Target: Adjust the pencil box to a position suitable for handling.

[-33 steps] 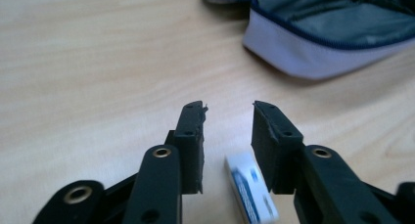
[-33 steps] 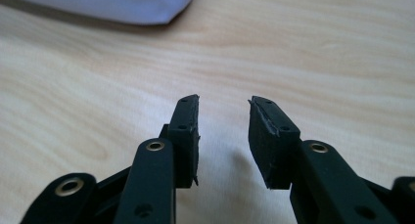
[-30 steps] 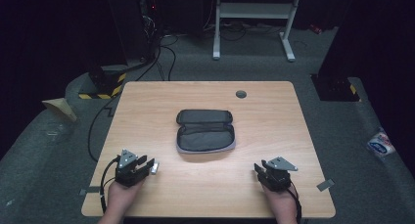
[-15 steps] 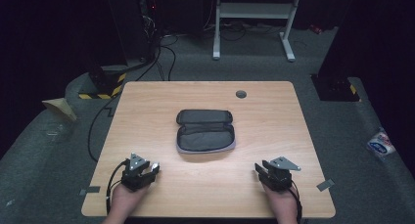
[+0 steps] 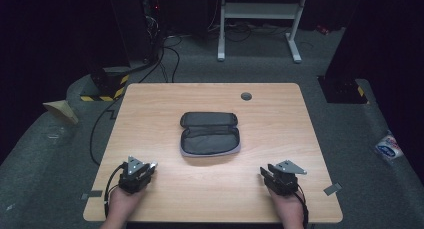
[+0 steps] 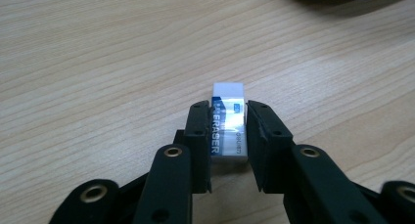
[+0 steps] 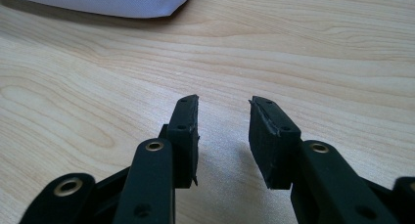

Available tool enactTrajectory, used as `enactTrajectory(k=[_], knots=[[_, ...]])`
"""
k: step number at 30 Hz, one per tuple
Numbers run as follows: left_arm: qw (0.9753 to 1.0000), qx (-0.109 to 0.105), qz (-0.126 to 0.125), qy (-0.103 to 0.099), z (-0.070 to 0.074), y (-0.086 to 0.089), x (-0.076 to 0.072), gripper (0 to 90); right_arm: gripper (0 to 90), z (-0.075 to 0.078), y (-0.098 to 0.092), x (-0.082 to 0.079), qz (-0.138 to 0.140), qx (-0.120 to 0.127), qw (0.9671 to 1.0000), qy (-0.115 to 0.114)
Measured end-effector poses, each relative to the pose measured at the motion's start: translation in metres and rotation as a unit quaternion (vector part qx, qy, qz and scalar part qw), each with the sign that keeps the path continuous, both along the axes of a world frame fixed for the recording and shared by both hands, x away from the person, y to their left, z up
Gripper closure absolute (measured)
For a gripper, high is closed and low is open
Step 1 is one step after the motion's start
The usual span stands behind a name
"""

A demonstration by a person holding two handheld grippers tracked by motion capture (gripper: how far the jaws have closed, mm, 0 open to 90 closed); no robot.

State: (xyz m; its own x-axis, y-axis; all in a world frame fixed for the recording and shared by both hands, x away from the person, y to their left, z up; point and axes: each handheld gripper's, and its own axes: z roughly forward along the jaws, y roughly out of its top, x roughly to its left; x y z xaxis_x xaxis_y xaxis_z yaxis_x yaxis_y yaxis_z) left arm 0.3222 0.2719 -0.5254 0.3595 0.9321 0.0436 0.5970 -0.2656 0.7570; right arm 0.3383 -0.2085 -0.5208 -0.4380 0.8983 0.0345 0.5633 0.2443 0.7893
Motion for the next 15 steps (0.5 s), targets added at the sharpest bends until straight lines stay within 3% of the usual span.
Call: enactTrajectory(k=[6,10,15], knots=[[0.9999,0.006,-0.013,-0.005,-0.0006,-0.0033,0.0020,59.4,63.3,-0.0001,0.0011,-0.0001,0.000,-0.005,1.0000,0.000],[0.9999,-0.007,-0.014,-0.004,-0.0015,-0.0015,0.0035,59.6,62.2,-0.0002,0.0014,0.0002,0.000,-0.008,1.0000,-0.001],[0.9998,-0.016,-0.011,-0.004,-0.0020,0.0004,0.0043,66.2,61.8,-0.0003,0.0024,0.0002,-0.006,-0.010,0.9999,0.003]])
